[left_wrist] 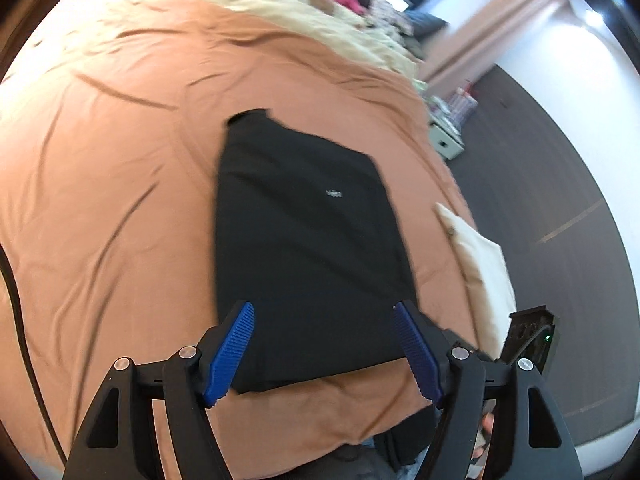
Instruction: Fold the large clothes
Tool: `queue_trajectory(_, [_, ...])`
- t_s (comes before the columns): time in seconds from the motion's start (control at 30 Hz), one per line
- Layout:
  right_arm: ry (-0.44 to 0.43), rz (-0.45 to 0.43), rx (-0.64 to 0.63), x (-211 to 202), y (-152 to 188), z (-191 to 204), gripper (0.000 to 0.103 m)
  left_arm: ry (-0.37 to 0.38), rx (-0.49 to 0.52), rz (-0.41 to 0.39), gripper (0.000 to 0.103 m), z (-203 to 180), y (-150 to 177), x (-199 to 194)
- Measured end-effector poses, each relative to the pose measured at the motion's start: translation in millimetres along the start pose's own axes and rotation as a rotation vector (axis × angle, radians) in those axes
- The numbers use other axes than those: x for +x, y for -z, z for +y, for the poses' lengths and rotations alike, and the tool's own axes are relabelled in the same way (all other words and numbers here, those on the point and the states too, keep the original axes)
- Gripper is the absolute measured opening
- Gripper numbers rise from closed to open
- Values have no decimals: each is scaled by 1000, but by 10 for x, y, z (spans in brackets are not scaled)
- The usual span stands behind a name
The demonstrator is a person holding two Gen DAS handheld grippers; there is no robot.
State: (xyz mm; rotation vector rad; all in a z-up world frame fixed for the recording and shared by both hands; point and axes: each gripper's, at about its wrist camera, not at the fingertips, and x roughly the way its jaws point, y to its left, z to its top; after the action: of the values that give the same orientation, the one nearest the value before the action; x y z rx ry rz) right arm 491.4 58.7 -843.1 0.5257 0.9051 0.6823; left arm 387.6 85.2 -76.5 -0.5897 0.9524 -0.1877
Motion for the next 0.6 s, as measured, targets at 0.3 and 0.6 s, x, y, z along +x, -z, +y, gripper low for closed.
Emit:
queue_trajectory(0.3, [52,19,-53,364,-342,156,49,-16,-97,44,74,406,86,314])
queue_trajectory(0.6, [114,2,-89,-627,-833,875,21,-11,-136,136,74,583,74,925])
